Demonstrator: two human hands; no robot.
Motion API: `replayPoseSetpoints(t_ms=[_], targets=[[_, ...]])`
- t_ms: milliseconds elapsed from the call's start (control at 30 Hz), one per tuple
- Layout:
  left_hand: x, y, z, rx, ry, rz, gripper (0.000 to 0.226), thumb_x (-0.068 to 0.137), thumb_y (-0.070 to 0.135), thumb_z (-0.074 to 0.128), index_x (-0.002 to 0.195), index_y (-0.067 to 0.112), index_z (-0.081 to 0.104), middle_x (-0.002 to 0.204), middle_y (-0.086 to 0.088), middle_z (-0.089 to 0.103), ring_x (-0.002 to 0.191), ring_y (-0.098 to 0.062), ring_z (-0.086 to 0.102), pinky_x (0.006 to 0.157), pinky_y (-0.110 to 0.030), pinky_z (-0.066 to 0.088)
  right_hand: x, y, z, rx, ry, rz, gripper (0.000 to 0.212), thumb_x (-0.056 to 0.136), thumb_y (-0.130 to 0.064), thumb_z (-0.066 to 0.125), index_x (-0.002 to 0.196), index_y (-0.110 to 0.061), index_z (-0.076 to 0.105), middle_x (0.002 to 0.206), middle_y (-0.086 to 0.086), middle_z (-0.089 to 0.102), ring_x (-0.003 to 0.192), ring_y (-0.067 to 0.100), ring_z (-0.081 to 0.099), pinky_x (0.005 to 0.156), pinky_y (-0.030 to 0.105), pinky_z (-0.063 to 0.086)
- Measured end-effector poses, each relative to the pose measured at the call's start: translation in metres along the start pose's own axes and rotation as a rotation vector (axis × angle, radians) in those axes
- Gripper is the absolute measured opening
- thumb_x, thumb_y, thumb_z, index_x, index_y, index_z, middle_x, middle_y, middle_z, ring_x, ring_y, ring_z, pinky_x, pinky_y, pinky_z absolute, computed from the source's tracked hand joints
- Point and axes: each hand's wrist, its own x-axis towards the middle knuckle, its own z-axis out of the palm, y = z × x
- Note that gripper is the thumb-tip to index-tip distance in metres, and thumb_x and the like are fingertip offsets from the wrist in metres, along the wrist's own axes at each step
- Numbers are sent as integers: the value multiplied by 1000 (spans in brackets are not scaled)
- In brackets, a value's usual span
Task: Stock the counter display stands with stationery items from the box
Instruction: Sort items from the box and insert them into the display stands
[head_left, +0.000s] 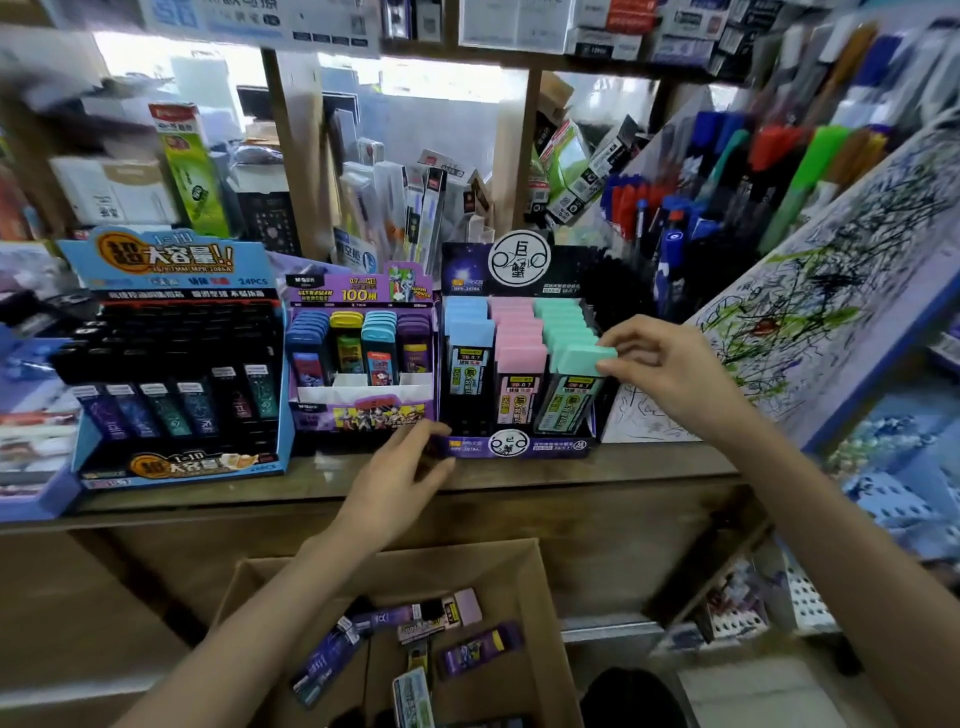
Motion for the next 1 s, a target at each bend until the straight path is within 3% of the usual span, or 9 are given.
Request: replayPoseSetpoints(t_ms=[167, 333, 400, 500, 633, 733, 833, 1000], targets=[[4, 3, 3, -76, 93, -29, 32, 92, 27, 58, 122, 21, 50, 120, 1, 52, 103, -15, 54, 87, -37, 49, 0, 5, -5, -24, 15, 13, 18, 83, -9, 68, 89, -25, 63, 93, 4, 65, 82, 13, 67, 74, 26, 57], [10, 8, 12, -171, 197, -129, 37, 87, 22, 65, 118, 15, 47, 113, 4, 53, 97, -16, 57, 83, -39, 51, 1, 14, 14, -166, 41, 32, 11, 83, -12, 69, 90, -19, 63, 81, -8, 60, 76, 11, 61, 67, 8, 47], [12, 7, 15, -170, 209, -164, 37, 86, 19, 66, 116, 11, 46, 113, -3, 57, 97, -18, 57, 84, -39, 51, 0, 13, 19, -349, 99, -55, 14, 84, -15, 69, 97, -10, 65, 80, -9, 55, 74, 11, 55, 70, 17, 48], [10, 7, 14, -170, 182, -179, 35, 87, 18, 64, 116, 8, 47, 113, -6, 58, 101, -19, 57, 86, -35, 50, -2, 8, 19, -579, 140, -179, 25, 86, -19, 66, 106, -5, 65, 98, 1, 50, 77, 12, 47, 71, 26, 41], [-7, 12, 5, -125, 187, -113, 33, 89, 21, 63, 117, 10, 49, 109, 2, 57, 99, -13, 57, 84, -31, 49, -13, -1, 23, -686, 134, -164, 41, 89, -21, 62, 126, -5, 52, 114, 10, 50, 96, 22, 54, 81, 33, 45], [-36, 15, -5, -94, 172, -8, 26, 89, 21, 61, 112, 19, 50, 100, 11, 57, 91, -2, 56, 79, -23, 46, -33, -8, 28, -773, 118, -279, 37, 89, -17, 62, 121, 0, 55, 110, 15, 54, 100, 28, 54, 84, 36, 44], [-69, 8, -5, -80, -7, 13, 20, 89, 22, 62, 106, 25, 51, 97, 14, 58, 91, 2, 56, 80, -21, 47, -62, -8, 48, -689, -79, -322, 25, 89, -16, 61, 112, -5, 61, 106, 10, 58, 99, 24, 54, 83, 31, 43], [-128, -38, 30, -92, -369, -157, 18, 87, 18, 66, 102, 17, 57, 96, 4, 64, 88, -2, 60, 74, -10, 47, -128, 28, 116, -462, -640, -118, 22, 91, -23, 58, 111, -15, 61, 109, 2, 62, 100, 15, 57, 86, 31, 46]])
